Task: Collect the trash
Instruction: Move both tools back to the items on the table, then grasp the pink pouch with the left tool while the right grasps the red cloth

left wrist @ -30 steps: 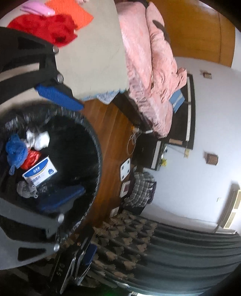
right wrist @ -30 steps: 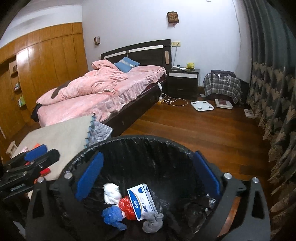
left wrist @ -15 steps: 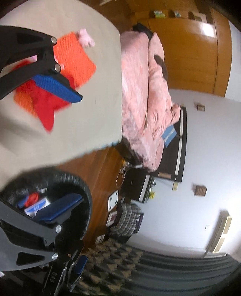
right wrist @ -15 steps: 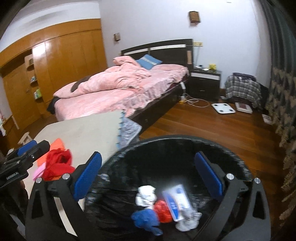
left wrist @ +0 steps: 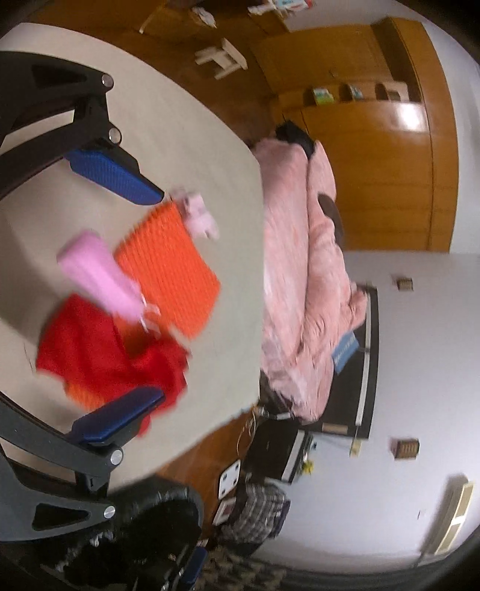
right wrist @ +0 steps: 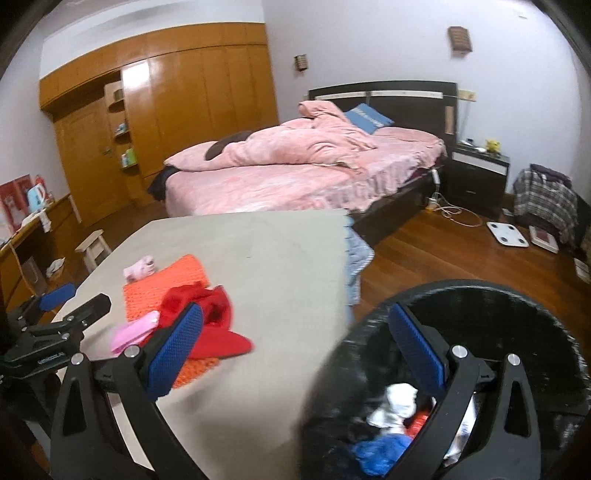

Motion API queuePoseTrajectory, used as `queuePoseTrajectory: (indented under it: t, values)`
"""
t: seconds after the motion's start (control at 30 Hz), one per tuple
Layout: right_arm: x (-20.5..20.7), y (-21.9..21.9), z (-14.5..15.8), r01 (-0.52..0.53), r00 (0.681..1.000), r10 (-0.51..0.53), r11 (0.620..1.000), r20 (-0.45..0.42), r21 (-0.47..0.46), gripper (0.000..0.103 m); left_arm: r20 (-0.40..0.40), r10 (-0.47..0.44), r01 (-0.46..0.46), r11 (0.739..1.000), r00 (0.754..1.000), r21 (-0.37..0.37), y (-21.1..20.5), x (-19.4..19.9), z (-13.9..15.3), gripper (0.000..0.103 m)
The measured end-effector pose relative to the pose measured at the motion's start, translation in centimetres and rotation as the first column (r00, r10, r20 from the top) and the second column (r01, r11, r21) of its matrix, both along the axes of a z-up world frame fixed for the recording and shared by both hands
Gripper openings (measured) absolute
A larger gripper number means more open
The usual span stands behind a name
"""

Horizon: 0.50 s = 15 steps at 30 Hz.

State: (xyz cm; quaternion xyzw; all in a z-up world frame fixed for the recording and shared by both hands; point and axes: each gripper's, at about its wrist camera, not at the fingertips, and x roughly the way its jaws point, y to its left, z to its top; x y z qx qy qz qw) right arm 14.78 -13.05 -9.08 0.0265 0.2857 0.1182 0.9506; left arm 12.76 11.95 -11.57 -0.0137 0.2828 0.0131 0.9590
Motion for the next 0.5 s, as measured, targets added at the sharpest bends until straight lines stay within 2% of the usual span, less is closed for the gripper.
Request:
queuePoseTrajectory:
  t: [0.17,0.5]
  values:
    - [0.5,2.4,-0.8,-0.045,0.999,0.045,0.999,-0.009,-0.007,0.098,-0.037,0.042,-0.043,0.999,0.998,-0.022,2.3,0.2,-1.8,0.095]
    - [1.1,4.6,-1.7,-0.081,0.997,0.08,0.996,-0.023,-0.031,0.098,-0.119,0.023,-0.03,0.998,0.993,-0.052,2.8,1.4,-4.4,0.086]
